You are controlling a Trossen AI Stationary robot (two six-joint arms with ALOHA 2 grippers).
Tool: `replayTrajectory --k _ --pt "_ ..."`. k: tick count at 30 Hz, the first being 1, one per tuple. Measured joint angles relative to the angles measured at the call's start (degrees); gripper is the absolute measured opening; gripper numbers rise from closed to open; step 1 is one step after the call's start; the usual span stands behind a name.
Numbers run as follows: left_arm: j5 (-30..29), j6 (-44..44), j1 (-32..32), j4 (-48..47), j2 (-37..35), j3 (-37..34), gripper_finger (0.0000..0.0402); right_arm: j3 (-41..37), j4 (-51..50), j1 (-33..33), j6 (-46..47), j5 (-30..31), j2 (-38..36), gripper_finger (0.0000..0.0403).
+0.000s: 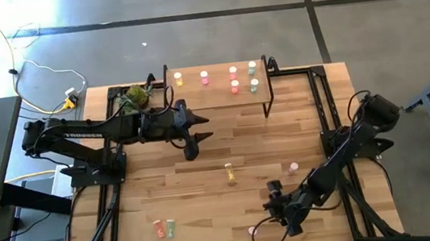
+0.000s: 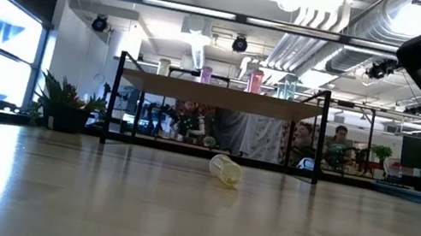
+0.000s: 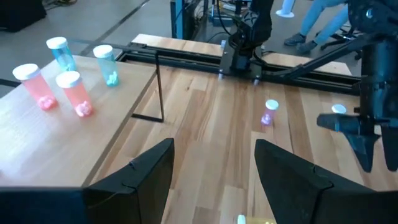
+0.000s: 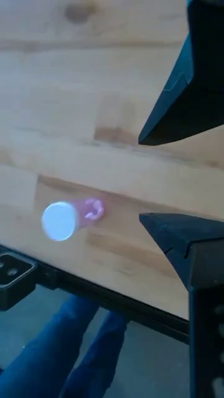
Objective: Pick and place medicine bottles onto shelf by color
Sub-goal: Put the bottom pink bottle on the shelf
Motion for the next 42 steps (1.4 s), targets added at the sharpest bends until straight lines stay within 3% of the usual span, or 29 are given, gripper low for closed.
replayTrajectory --k 9,19,30,42 --pt "-0.1 0.7 -0.6 -0.2 0.0 0.0 0.0216 0.0 9.2 0.2 1.5 0.1 4.5 0.0179" --pt "0.3 2.0 -0.7 -0.2 0.0 0.0 0.0216 0.1 15.8 1.0 11.5 0.2 10.0 0.0179" --pt "0.4 2.0 -2.5 -0.2 0.0 0.0 0.0216 0.1 16.0 1.5 7.4 4.1 10.6 0.0179" --pt "-0.2 2.2 -2.4 -0.1 0.0 0.0 0.0216 0.1 22.4 1.5 3.5 3.5 14.2 0.0179"
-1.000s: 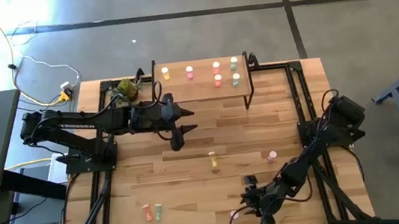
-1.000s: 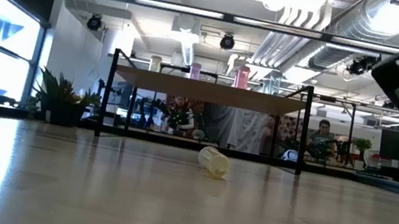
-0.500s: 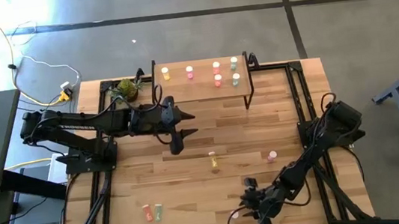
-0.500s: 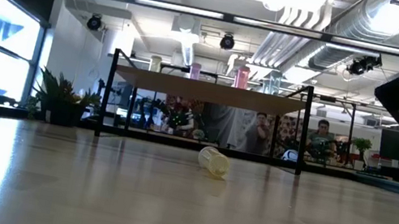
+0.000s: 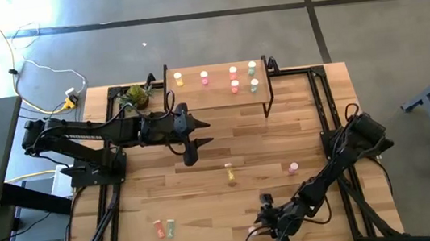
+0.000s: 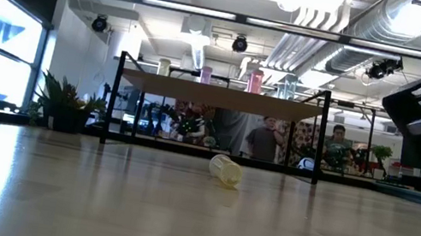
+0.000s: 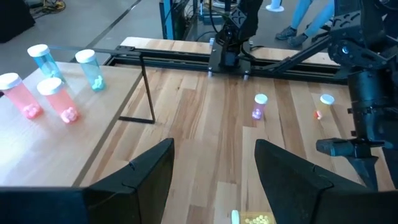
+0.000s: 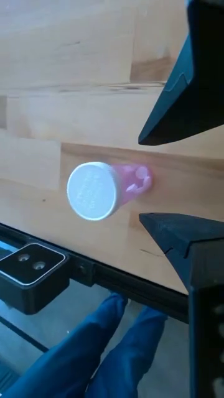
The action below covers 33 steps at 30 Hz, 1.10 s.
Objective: Pick and place medicine bottles onto shelf by color
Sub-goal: Put the bottom pink bottle on the shelf
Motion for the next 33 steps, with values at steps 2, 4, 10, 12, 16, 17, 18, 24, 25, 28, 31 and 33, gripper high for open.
replayTrajectory --k 2,4,10,12,16,17,18,24,25,28,31,33 --pt "-0.1 0.5 0.0 0.0 0.0 0.0 0.0216 0.0 1.0 0.0 0.0 -0.1 0.6 0.0179" --pt "-0.2 0.8 0.0 0.0 0.0 0.0 0.0216 0.0 2.3 0.0 0.0 -0.1 1.3 0.0179" --pt "-0.2 0.8 0.0 0.0 0.0 0.0 0.0216 0.0 7.0 -0.1 -1.5 -0.1 3.3 0.0179" --pt "-0.2 0.8 0.0 0.0 0.0 0.0 0.0216 0.0 6.9 -0.2 -1.3 0.2 3.5 0.0179" --pt "-0.2 0.8 0.0 0.0 0.0 0.0 0.0216 0.0 8.1 -0.2 -1.6 1.4 3.5 0.0179" --pt "-0.2 0.7 0.0 0.0 0.0 0.0 0.0216 0.0 8.8 -0.2 -2.1 1.4 3.5 0.0179" --pt "-0.2 0.5 0.0 0.0 0.0 0.0 0.0216 0.0 9.2 -0.2 -2.5 1.3 3.5 0.0179" --pt "-0.2 0.4 0.0 0.0 0.0 0.0 0.0216 0.0 9.1 -0.2 -2.6 -0.5 3.5 0.0174" --pt "-0.2 0.4 0.0 0.0 0.0 0.0 0.0216 0.0 9.1 -0.2 -2.6 -0.5 3.5 0.0169" --pt "-0.2 0.4 0.0 0.0 0.0 0.0 0.0216 0.0 9.1 -0.2 -2.6 -0.5 3.5 0.0150" --pt "-0.2 0.4 0.0 0.0 0.0 0.0 0.0216 0.0 9.1 -0.5 -2.4 -0.5 3.5 0.0130" --pt "-0.2 0.4 0.0 0.0 0.0 0.0 0.0216 0.0 9.1 -0.8 -2.4 -0.6 3.5 0.0120"
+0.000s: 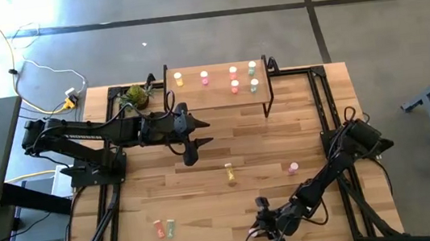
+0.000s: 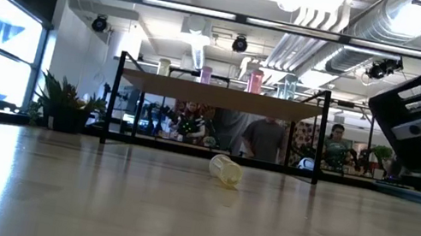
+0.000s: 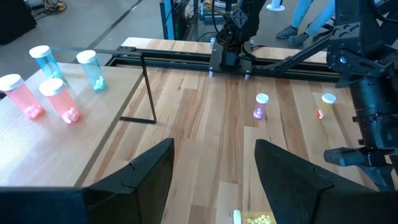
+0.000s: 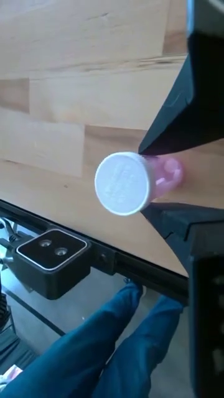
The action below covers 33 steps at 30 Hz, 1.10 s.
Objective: Pick and place medicine bottles onto shelf by color
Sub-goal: Put the bottom pink bottle on the shelf
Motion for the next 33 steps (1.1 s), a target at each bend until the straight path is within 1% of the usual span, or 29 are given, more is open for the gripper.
replayTrajectory --k 8,12,17,20,23,27,33 --pt "0.0 0.0 0.0 0.0 0.0 0.0 0.0216 0.0 0.2 -0.4 0.5 -1.1 0.0 0.0085" --pt "0.0 -0.3 0.0 -0.1 0.0 0.0 0.0216 0.0 0.1 -0.4 2.6 -1.1 0.0 0.0081" --pt "0.4 -3.7 0.0 -2.2 0.0 0.0 0.0216 0.0 0.5 -0.4 3.7 -1.1 0.0 0.0080" --pt "2.1 -6.0 0.0 -4.8 0.0 0.0 0.0216 0.0 0.7 -0.4 6.3 -0.6 -0.3 0.0079" --pt "5.1 -8.0 0.0 -8.0 0.0 0.0 0.0216 0.0 0.8 -0.4 8.8 0.5 -1.0 0.0079" --pt "8.2 -8.6 -0.6 -12.2 0.0 0.0 0.0216 0.0 0.8 -0.4 11.2 4.7 -3.0 0.0079" --pt "8.9 -7.8 -1.8 -14.6 0.0 0.0 0.0216 0.0 0.9 -0.4 16.0 13.9 -6.8 0.0079"
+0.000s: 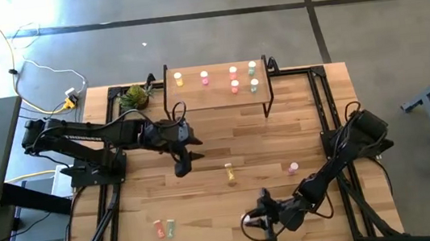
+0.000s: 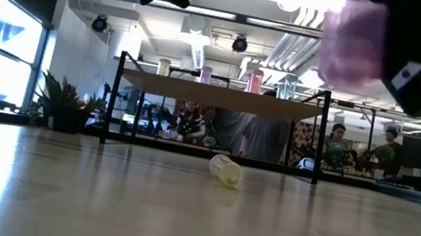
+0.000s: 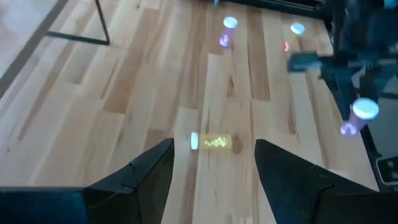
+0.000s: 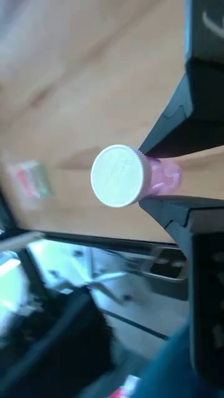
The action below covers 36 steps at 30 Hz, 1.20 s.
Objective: Pick and place medicine bottles onto shelf by color
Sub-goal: Put the bottom pink bottle on the shelf
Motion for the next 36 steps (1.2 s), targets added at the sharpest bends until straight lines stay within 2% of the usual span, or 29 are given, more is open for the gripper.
replayTrajectory --k 4,10,15,20,26,31,36 --pt "2.1 1.8 -0.7 0.0 0.0 0.0 0.0216 0.0 0.2 -0.6 1.8 5.9 -2.5 0.0078" --pt "7.7 3.4 -1.3 0.0 0.0 0.0 0.0216 0.0 0.3 -3.3 2.0 9.4 -6.2 0.0078" --pt "10.4 6.8 -1.1 0.0 0.0 0.0 0.0216 0.0 0.3 -6.7 1.9 9.7 -8.6 0.0078" --pt "10.7 7.4 -0.8 0.0 0.0 0.0 0.0216 0.2 0.2 -10.4 1.9 9.6 -10.6 0.0078" --pt "10.7 9.1 -0.7 0.1 0.0 0.0 0.0216 4.1 -1.2 -14.9 -5.8 6.7 -12.3 0.0078" --pt "10.7 8.8 -0.4 0.8 0.0 0.0 0.0216 8.8 -9.2 -18.8 -7.1 4.1 -14.0 0.0078" --pt "10.7 6.8 0.0 4.7 0.0 0.0 0.0216 15.3 -19.7 -22.9 -7.1 -1.2 -14.1 0.0078"
